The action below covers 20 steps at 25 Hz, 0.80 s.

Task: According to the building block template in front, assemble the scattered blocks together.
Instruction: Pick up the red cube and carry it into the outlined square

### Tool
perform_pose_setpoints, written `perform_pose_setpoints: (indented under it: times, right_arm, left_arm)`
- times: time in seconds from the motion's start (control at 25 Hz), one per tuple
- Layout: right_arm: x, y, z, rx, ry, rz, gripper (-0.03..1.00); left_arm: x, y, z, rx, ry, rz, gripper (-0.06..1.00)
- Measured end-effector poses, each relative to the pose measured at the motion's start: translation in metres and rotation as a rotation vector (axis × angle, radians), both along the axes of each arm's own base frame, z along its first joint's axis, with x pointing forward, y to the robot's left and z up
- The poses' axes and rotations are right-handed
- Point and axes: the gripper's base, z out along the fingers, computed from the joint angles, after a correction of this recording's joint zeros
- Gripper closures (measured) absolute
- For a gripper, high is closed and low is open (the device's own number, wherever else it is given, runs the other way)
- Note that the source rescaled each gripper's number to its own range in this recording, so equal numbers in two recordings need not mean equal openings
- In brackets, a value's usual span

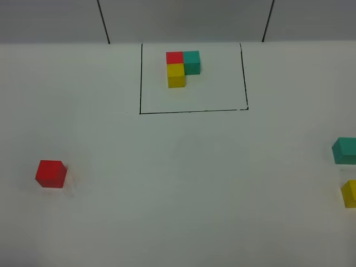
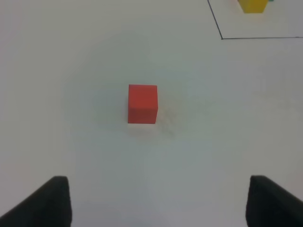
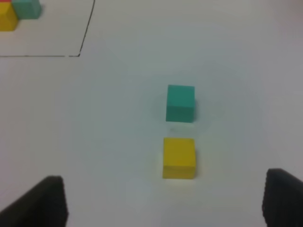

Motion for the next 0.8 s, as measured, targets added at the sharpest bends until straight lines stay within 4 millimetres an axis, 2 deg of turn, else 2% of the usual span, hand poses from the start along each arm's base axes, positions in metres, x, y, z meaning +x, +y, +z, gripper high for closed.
perform_pose_setpoints:
  times: [0.68, 0.8]
  right_arm:
    - [0.0000, 0.0000, 0.0001, 0.000, -0.001, 0.000, 0.27]
    - [0.0000, 0.0000, 0.0001, 0.000, -0.001, 0.000, 0.27]
  left_arm:
    - [0.0000, 0.0019, 0.0003, 0.005, -0.001, 0.022, 0.16]
    - [0.0040, 0.0035, 0.0093, -0.003, 0.002, 0.048, 0.14]
